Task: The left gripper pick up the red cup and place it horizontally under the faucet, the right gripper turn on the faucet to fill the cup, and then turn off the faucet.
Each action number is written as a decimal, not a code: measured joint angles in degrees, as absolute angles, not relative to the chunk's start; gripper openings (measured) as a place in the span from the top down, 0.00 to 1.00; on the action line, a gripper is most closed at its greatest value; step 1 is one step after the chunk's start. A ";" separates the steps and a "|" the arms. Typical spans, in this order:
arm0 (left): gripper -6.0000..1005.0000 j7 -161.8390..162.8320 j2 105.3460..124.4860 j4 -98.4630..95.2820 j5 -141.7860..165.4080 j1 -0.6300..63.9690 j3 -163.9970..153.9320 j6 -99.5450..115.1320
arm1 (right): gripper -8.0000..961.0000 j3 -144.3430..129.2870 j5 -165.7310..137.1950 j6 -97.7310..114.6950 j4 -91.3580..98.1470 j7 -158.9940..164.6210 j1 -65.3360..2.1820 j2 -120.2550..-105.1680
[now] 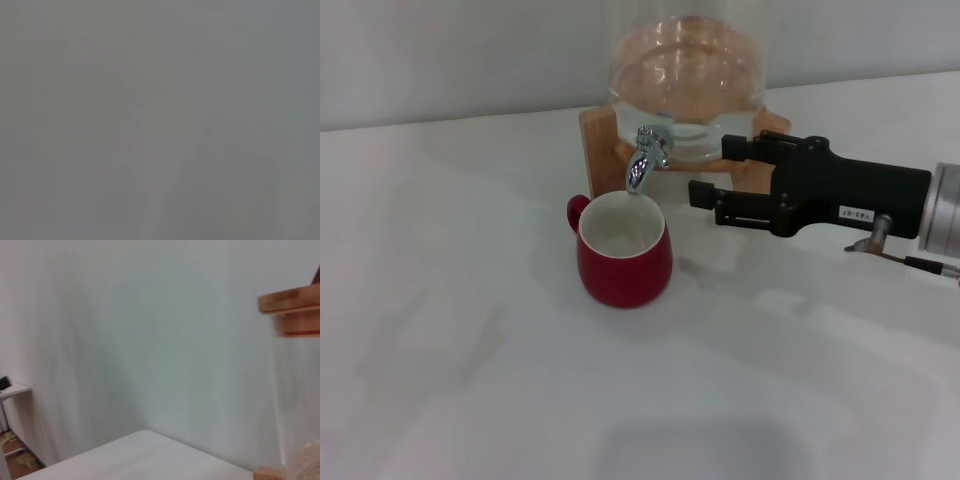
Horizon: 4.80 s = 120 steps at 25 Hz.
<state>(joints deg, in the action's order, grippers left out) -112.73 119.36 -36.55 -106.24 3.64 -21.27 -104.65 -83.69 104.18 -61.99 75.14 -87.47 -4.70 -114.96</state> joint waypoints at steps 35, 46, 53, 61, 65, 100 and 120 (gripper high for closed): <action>0.11 -104.32 119.13 -43.53 -98.33 4.66 -19.42 -102.16 | 0.17 -99.58 101.62 -49.88 88.71 -89.11 2.98 -115.52; 0.11 -104.49 119.14 -43.50 -98.35 5.18 -19.42 -100.88 | 0.17 -107.19 102.74 -38.38 86.70 -88.55 1.10 -115.61; 0.11 -104.52 119.21 -43.38 -98.23 5.26 -19.54 -100.63 | 0.17 -107.09 104.10 -36.97 84.51 -88.95 -1.95 -115.46; 0.11 -104.60 119.27 -42.81 -98.03 5.20 -19.61 -100.84 | 0.17 -106.18 104.35 -36.04 84.09 -89.01 -2.22 -115.34; 0.11 -104.59 119.27 -42.80 -98.00 5.24 -19.56 -101.02 | 0.17 -105.85 104.42 -36.17 84.08 -89.03 -1.93 -115.29; 0.11 -104.59 119.18 -42.80 -98.16 5.71 -19.42 -100.63 | 0.17 -103.59 104.92 -36.93 82.86 -89.03 -2.06 -115.27; 0.11 -104.59 119.09 -42.80 -98.36 6.16 -19.42 -100.61 | 0.17 -100.84 104.92 -36.85 81.98 -89.06 -2.16 -115.22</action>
